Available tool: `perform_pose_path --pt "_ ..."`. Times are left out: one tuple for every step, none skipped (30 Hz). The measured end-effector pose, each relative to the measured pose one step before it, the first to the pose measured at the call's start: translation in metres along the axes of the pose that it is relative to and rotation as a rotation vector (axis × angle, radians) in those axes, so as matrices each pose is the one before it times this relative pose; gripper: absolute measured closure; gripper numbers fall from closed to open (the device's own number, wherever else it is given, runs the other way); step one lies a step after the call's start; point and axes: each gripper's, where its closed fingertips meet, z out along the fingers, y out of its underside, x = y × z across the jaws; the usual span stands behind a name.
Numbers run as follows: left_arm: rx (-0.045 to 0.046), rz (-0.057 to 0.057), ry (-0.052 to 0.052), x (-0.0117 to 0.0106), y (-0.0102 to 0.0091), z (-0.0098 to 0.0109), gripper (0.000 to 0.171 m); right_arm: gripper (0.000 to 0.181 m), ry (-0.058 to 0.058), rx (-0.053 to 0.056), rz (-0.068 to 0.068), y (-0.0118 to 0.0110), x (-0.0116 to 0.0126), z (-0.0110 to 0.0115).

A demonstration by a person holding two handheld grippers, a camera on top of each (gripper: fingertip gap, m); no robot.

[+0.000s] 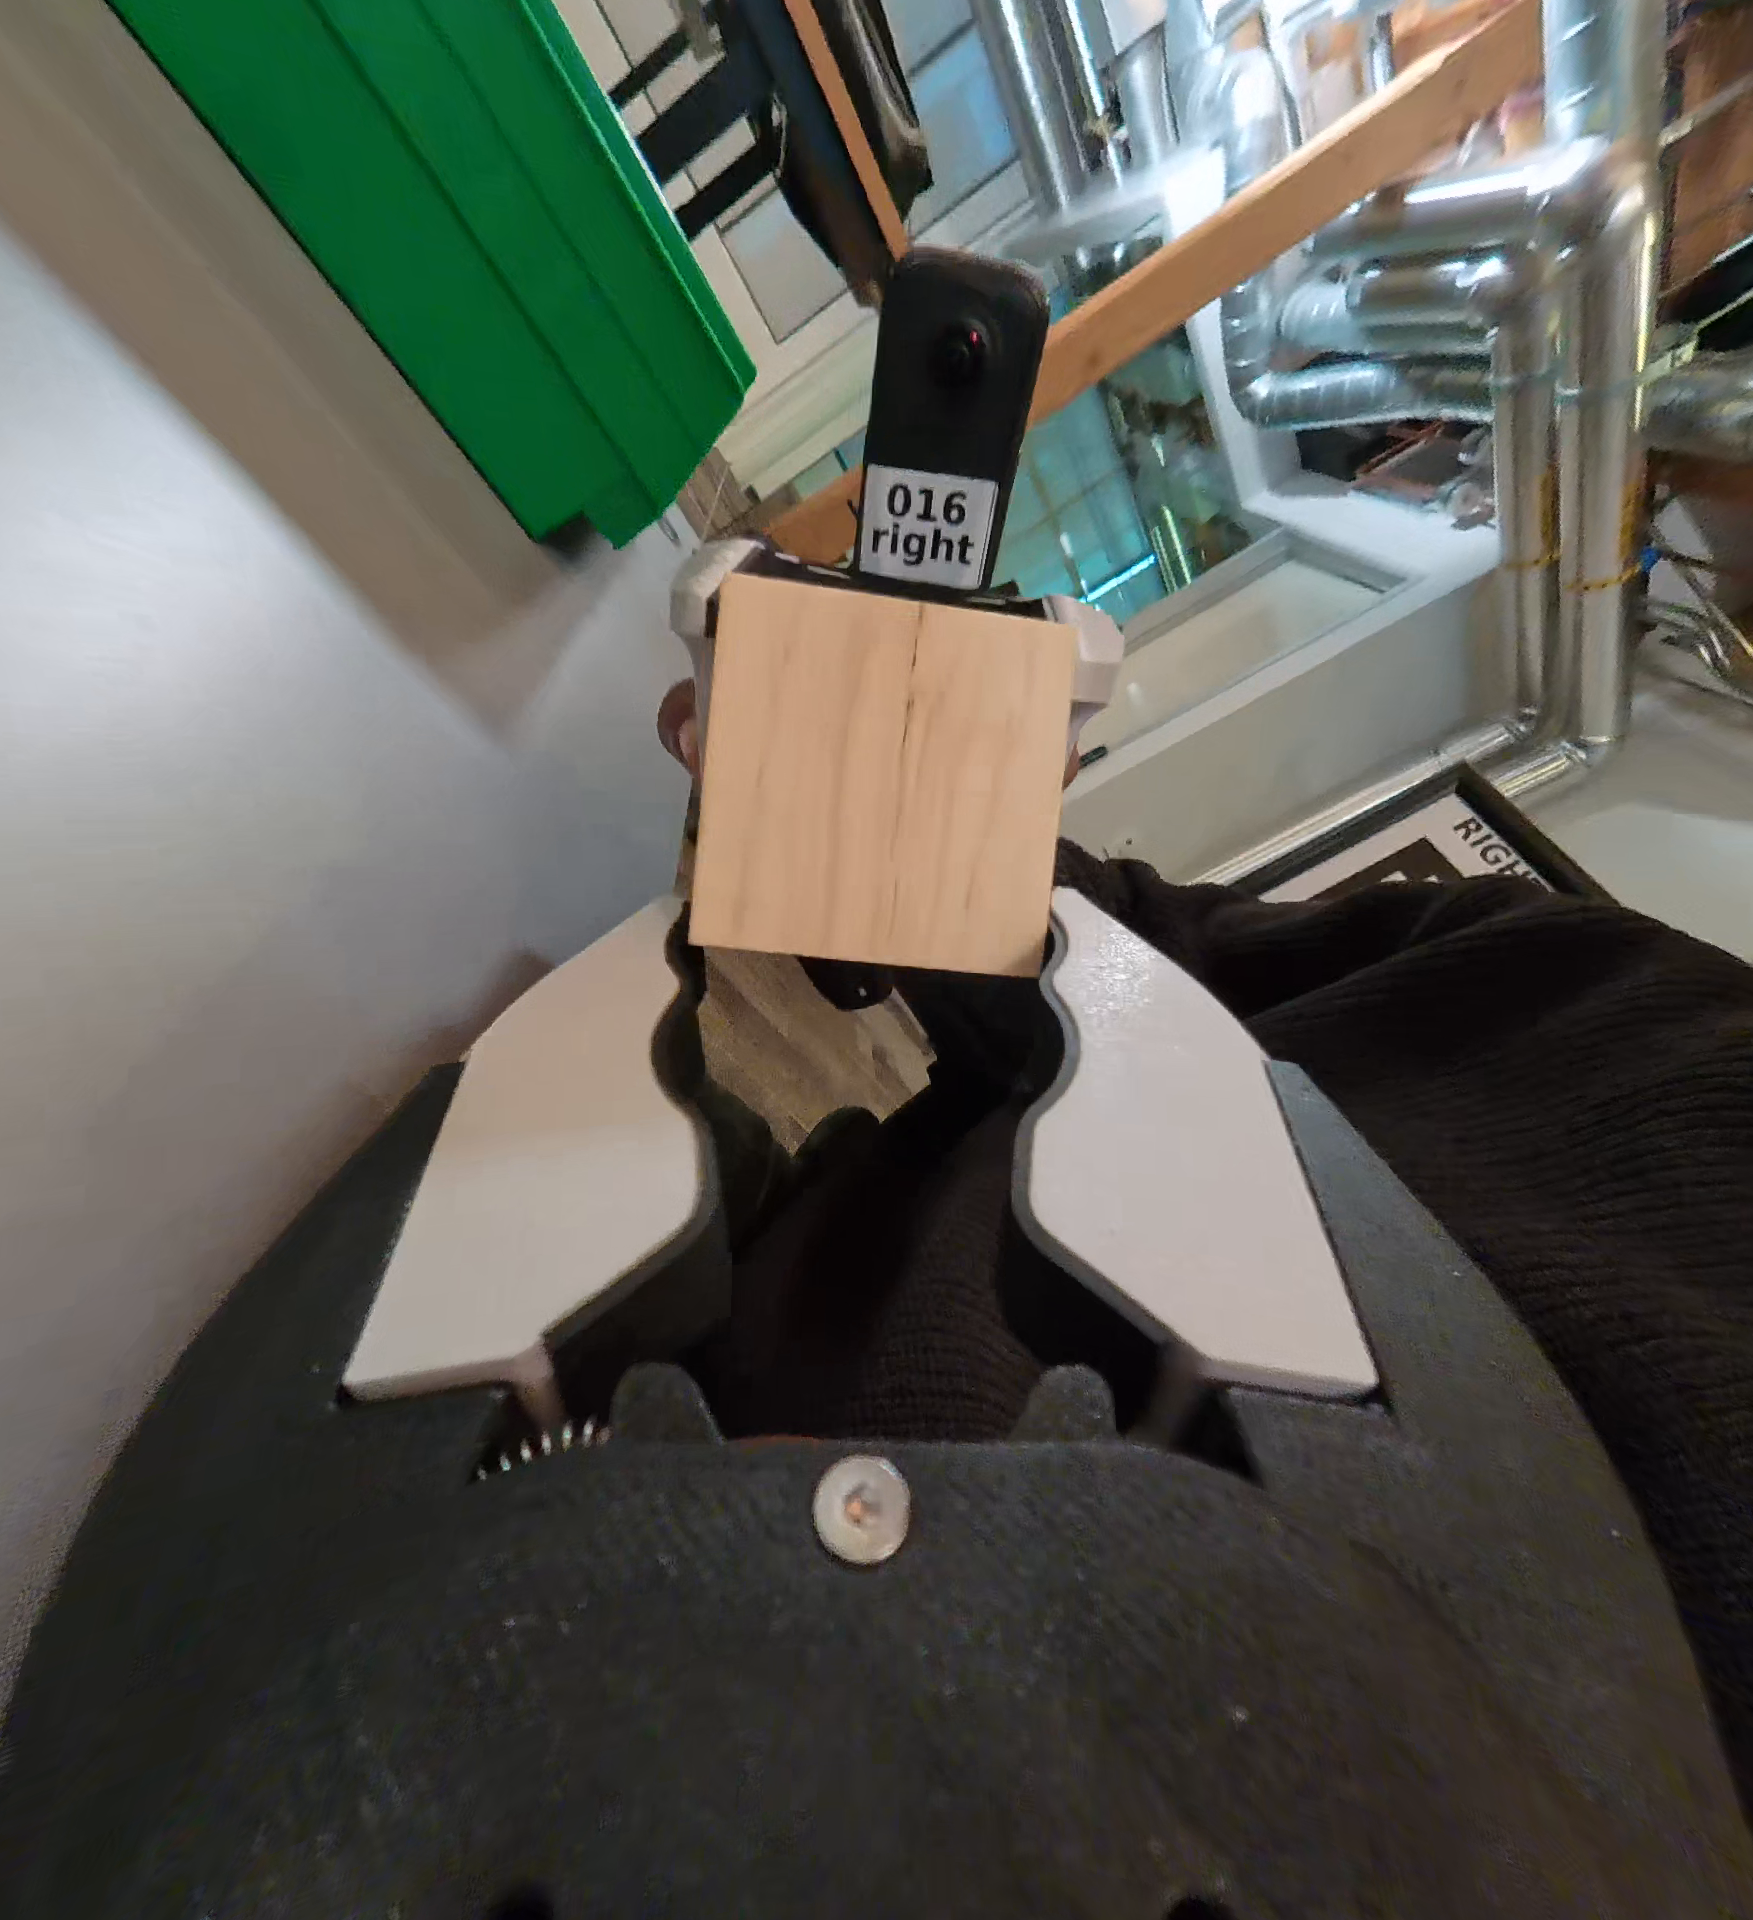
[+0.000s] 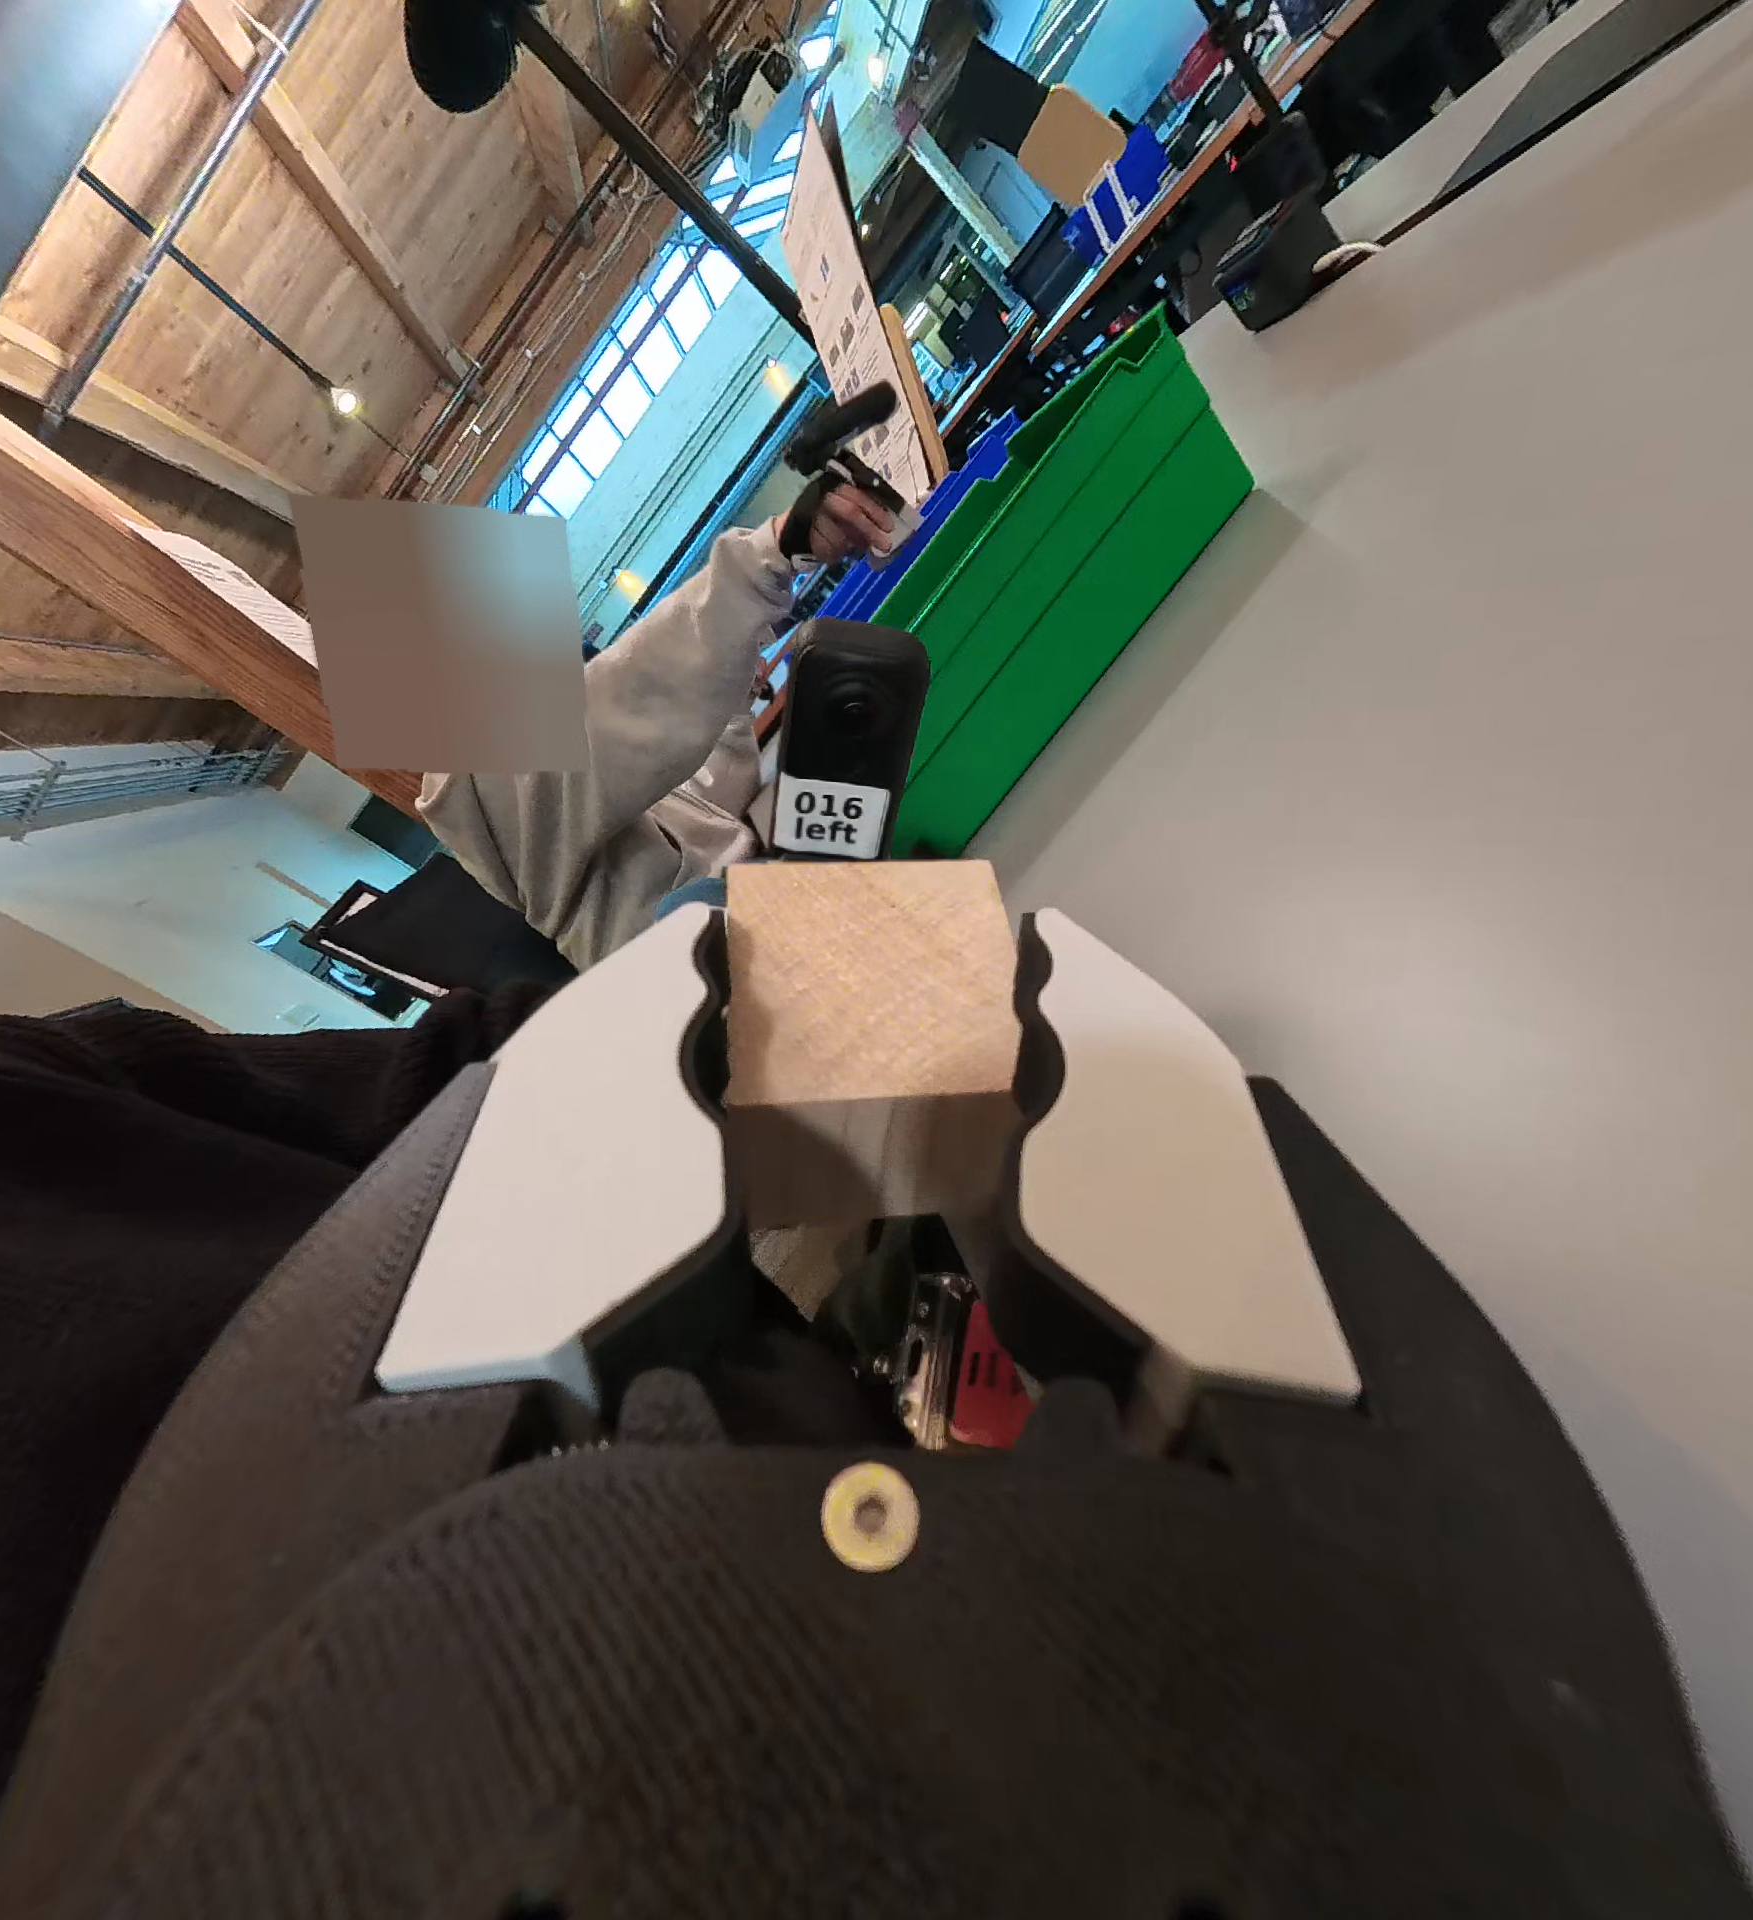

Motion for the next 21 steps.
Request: perform_pose_path --pt "0.00544 0.0061 -0.0042 -0.00051 -0.00144 -0.00133 0.111 0.127 0.0030 0.0006 -0.0024 -0.00006 0.00016 0.00041" --pt "0.00142 0.0172 -0.0126 -0.00120 -0.00104 -0.00139 0.111 0.127 0.0002 -0.0046 -0.0039 0.00058 0.00047 0.00016" --pt "0.01209 0.0242 -0.0202 -0.00164 -0.00237 -0.00173 0.111 0.127 -0.0007 -0.0059 0.0012 0.00070 0.00069 -0.00008" --pt "0.01400 0.0214 -0.0209 -0.00182 -0.00305 -0.00196 0.111 0.127 -0.0011 -0.0067 0.0042 0.00089 0.00074 -0.00010" --pt "0.00727 0.0178 -0.0171 -0.00158 -0.00249 -0.00218 0.111 0.127 -0.0010 -0.0093 0.0018 0.00151 0.00070 0.00011" --pt "0.01201 0.0170 -0.0180 -0.00186 -0.00321 -0.00244 0.111 0.128 0.0012 -0.0133 -0.0035 0.00216 0.00046 0.00020" --pt "0.01182 0.0165 -0.0162 -0.00167 -0.00307 -0.00232 0.112 0.128 0.0022 -0.0150 -0.0096 0.00253 0.00008 0.00059" --pt "0.00163 0.0171 -0.0121 -0.00123 -0.00146 -0.00204 0.112 0.128 0.0015 -0.0181 -0.0119 0.00277 -0.00002 0.00095" --pt "-0.00313 0.0162 -0.0125 -0.00130 -0.00075 -0.00162 0.112 0.128 0.0000 -0.0229 -0.0105 0.00303 0.00023 0.00085" --pt "-0.00495 0.0146 -0.0102 -0.00100 -0.00035 -0.00141 0.112 0.128 -0.0031 -0.0233 -0.0071 0.00290 0.00022 0.00076" --pt "-0.00968 0.0102 -0.0083 -0.00083 0.00040 -0.00076 0.112 0.128 -0.0029 -0.0183 -0.0057 0.00239 0.00032 0.00033" --pt "-0.00771 0.0089 -0.0089 -0.00096 0.00027 -0.00048 0.112 0.127 -0.0016 -0.0171 -0.0026 0.00233 0.00058 0.00025" --pt "-0.01277 0.0086 -0.0058 -0.00050 0.00119 -0.00007 0.112 0.127 -0.0034 -0.0148 -0.0032 0.00198 0.00060 -0.00005" --pt "-0.01255 0.0090 -0.0051 -0.00050 0.00149 0.00016 0.112 0.127 -0.0024 -0.0131 -0.0042 0.00163 0.00041 -0.00042" --pt "-0.00768 0.0066 -0.0067 -0.00055 0.00086 0.00023 0.112 0.127 0.0014 -0.0116 -0.0070 0.00153 0.00060 -0.00042" --pt "-0.00542 0.0032 -0.0044 -0.00014 0.00057 0.00033 0.112 0.127 0.0013 -0.0173 -0.0109 0.00233 0.00044 -0.00014" --pt "-0.00610 0.0011 0.0001 0.00024 0.00071 0.00024 0.112 0.126 -0.0001 -0.0245 -0.0130 0.00319 0.00016 0.00030" --pt "-0.00483 0.0005 -0.0003 0.00009 0.00057 0.00013 0.112 0.125 -0.0036 -0.0250 -0.0148 0.00331 -0.00059 0.00039" --pt "-0.00397 0.0006 -0.0029 -0.00036 0.00065 0.00015 0.112 0.123 -0.0023 -0.0161 -0.0144 0.00182 -0.00087 0.00018" --pt "-0.00366 0.0003 -0.0037 -0.00061 0.00059 0.00004 0.112 0.122 -0.0013 -0.0106 -0.0145 0.00094 -0.00103 -0.00013" --pt "-0.00076 -0.0013 0.0014 -0.00006 0.00031 0.00007 0.112 0.121 0.0025 -0.0085 -0.0126 0.00062 -0.00044 -0.00023"
